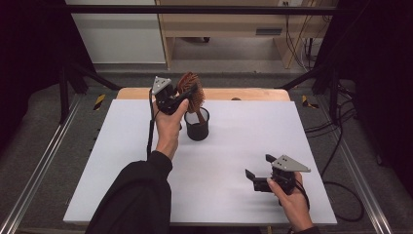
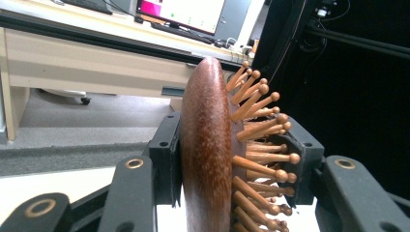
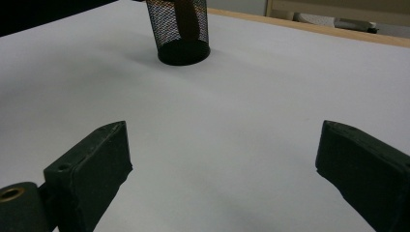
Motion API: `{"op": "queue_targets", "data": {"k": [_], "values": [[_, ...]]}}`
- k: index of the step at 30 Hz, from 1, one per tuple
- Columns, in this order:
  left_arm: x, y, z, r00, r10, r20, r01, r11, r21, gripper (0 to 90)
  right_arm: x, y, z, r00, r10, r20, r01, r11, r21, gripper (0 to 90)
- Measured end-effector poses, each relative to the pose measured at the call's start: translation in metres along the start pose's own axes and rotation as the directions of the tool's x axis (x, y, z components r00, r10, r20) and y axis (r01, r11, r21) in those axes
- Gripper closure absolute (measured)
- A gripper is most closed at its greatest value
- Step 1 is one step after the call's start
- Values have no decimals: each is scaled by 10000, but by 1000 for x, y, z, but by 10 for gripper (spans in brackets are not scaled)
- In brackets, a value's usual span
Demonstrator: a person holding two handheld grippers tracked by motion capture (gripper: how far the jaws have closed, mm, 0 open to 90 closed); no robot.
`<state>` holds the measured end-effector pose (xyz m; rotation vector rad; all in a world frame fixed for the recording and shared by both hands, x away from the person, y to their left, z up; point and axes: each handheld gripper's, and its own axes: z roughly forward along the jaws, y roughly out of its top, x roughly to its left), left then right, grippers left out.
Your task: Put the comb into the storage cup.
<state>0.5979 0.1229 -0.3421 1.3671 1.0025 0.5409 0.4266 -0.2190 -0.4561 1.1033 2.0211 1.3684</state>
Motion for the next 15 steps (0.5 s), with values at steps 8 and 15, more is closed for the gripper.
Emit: {"op": "queue_targets", "data": {"k": [8,15], "values": [[2,-6,2,10000,-37,-52,37,10000,74,507,0,0,0,10000,-29,-10,29,10000,6,57],[2,-8,2,10000,-42,-47,42,9999,94,507,0,0,0,10000,-56,-19,56,10000,35,57]]}}
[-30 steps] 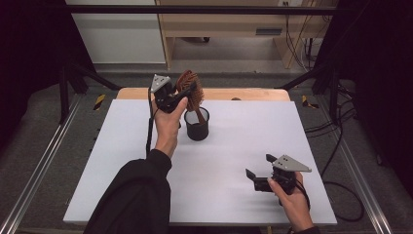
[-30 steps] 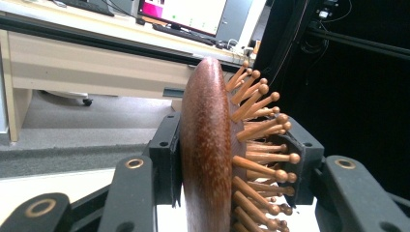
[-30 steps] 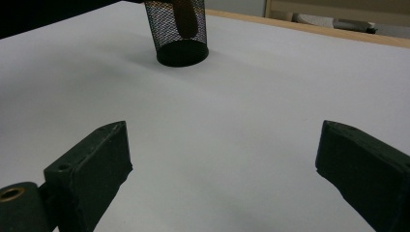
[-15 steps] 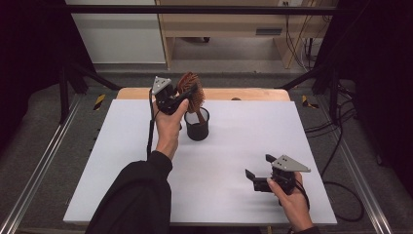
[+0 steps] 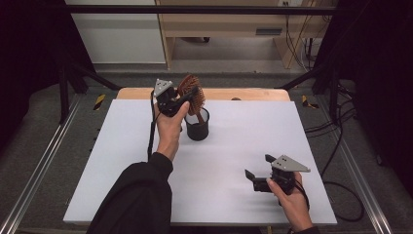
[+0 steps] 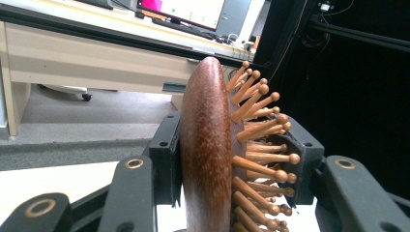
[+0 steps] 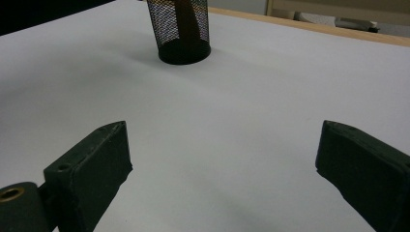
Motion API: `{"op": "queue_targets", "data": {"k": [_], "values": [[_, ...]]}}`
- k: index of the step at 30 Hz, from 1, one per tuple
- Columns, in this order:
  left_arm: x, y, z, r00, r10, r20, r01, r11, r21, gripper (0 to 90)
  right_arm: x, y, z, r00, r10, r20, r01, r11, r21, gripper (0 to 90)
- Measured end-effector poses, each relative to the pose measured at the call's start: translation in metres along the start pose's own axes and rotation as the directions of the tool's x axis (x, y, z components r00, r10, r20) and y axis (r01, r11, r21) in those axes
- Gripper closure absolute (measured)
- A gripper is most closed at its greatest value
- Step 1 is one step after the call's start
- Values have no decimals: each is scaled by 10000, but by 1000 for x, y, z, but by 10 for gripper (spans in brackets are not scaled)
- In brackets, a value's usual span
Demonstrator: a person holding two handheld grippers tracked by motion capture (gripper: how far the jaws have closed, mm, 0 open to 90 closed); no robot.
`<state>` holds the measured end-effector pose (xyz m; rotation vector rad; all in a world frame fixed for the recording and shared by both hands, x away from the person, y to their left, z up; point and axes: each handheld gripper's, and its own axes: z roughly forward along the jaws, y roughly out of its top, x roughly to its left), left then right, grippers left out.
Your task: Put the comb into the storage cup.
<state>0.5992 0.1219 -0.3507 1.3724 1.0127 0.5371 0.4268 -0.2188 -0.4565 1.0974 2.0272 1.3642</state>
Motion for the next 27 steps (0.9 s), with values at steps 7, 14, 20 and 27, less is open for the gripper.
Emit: {"op": "queue_targets", "data": {"k": [7,14,20,27], "values": [[0,-2,2,9999,119,69,-119,9999,58,507,1,0,0,10000,5,-3,-5,10000,12,57],[-3,-7,6,9996,252,103,-253,9996,156,506,2,-1,1,10000,8,-21,-8,10000,40,56],[-2,-8,6,9996,254,120,-255,9996,143,505,2,-1,3,10000,6,-43,-6,10000,64,56],[3,-7,5,9994,249,220,-254,9994,235,500,3,-1,3,10000,-30,-58,30,10000,70,56]]}}
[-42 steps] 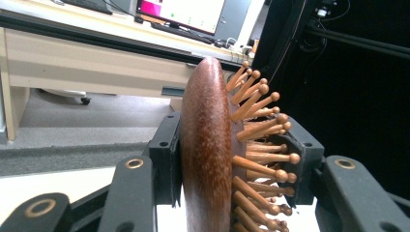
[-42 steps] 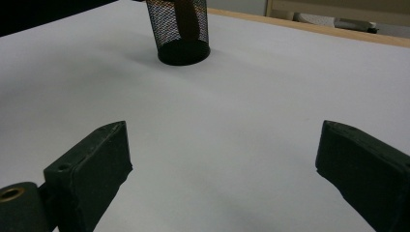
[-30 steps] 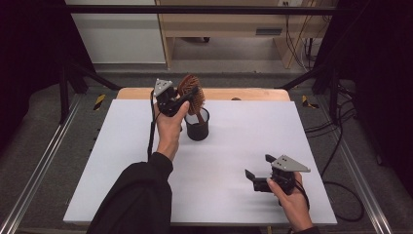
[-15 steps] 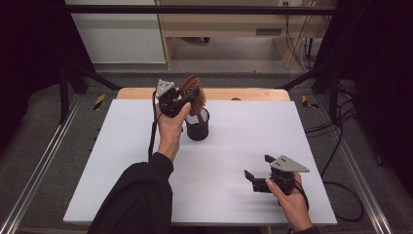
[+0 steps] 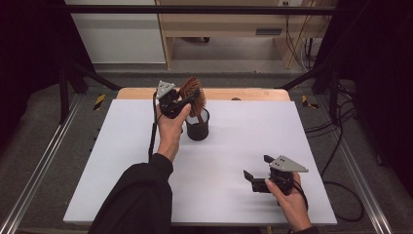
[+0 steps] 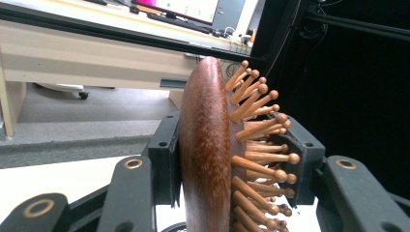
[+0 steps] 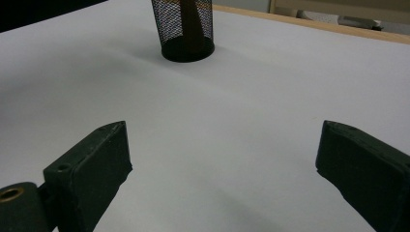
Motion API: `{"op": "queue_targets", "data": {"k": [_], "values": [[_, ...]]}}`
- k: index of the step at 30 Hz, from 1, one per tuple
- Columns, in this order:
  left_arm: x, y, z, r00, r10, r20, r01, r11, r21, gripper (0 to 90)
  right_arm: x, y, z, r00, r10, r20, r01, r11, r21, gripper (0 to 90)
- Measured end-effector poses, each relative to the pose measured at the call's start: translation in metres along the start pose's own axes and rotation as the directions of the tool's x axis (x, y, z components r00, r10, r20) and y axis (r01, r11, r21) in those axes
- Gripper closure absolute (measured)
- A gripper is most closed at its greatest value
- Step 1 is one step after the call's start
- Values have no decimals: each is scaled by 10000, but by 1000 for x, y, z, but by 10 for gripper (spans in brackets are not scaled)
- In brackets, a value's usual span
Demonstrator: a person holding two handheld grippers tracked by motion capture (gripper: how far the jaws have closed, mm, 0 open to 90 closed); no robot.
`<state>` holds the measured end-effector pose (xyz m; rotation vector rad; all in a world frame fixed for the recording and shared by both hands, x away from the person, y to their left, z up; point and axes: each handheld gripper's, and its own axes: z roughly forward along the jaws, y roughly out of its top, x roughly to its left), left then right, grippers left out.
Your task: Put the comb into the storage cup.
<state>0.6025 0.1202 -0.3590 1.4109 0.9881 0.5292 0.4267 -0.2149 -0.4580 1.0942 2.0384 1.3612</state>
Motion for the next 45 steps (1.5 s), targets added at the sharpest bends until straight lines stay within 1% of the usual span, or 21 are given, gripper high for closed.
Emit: {"op": "queue_targets", "data": {"k": [2,9,13,17,22,28,36,40,45], "values": [[2,1,0,10000,81,23,-81,9999,114,497,0,0,0,10000,39,3,-39,10000,11,56],[10,3,-3,10000,30,75,-32,9996,286,484,0,0,0,10000,19,2,-19,10000,-13,56],[13,3,-3,9999,82,119,-86,9994,350,480,0,0,0,10000,44,17,-44,10000,-19,56],[15,4,-5,9996,284,98,-288,9986,445,468,-1,0,0,10000,41,32,-41,10000,-29,54],[18,4,-7,9993,359,94,-364,9980,522,458,-1,0,0,10000,65,74,-64,10000,-33,52],[20,2,-10,9990,441,32,-442,9976,525,447,-1,0,1,9999,49,104,-49,10000,-5,51],[24,2,-12,9983,547,-176,-536,9969,584,423,0,0,2,10000,18,91,-18,10000,17,50],[27,3,-13,9962,791,-371,-769,9955,560,408,0,0,2,9999,40,111,-40,10000,21,50],[31,3,-13,9962,787,-369,-764,9953,600,400,0,-1,2,10000,21,83,-21,10000,31,50]]}}
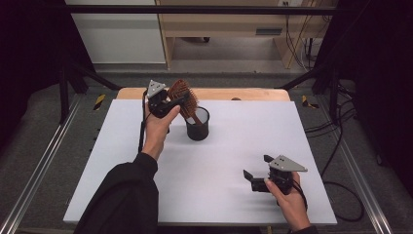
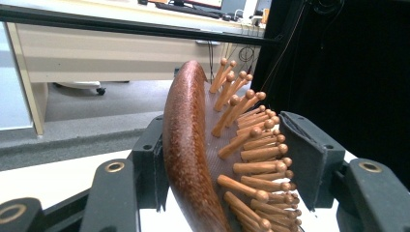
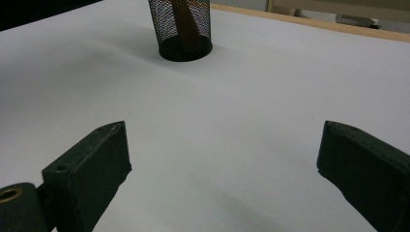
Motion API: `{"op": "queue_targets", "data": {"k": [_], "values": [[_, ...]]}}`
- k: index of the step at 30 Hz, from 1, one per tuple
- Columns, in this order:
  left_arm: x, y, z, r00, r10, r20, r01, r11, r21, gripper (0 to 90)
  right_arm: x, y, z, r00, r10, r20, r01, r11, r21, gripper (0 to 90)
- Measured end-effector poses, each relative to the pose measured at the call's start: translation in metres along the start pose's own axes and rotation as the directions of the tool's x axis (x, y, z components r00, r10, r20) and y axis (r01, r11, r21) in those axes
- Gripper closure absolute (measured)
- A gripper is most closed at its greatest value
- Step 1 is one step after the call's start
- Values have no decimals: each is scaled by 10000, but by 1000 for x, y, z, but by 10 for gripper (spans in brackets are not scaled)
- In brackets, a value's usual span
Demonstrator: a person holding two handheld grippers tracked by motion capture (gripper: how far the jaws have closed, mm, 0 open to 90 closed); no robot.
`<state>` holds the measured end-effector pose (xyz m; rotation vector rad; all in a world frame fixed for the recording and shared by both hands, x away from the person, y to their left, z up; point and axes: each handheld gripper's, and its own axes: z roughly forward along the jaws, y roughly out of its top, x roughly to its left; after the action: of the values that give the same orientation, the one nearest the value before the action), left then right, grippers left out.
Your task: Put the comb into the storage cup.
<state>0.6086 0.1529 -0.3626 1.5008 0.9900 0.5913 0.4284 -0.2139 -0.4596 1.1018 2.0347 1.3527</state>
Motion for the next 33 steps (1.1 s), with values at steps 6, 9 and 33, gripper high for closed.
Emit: {"op": "queue_targets", "data": {"k": [6,9,33], "values": [[3,-1,1,10000,41,-32,-40,10000,28,389,0,0,0,10000,20,4,-20,10000,35,50],[5,-1,1,10000,34,-52,-33,10000,83,380,0,0,0,10000,25,-3,-25,10000,40,50],[18,-5,0,9997,-146,-201,150,9997,194,346,1,-1,2,10000,12,-53,-11,9999,110,49]]}}
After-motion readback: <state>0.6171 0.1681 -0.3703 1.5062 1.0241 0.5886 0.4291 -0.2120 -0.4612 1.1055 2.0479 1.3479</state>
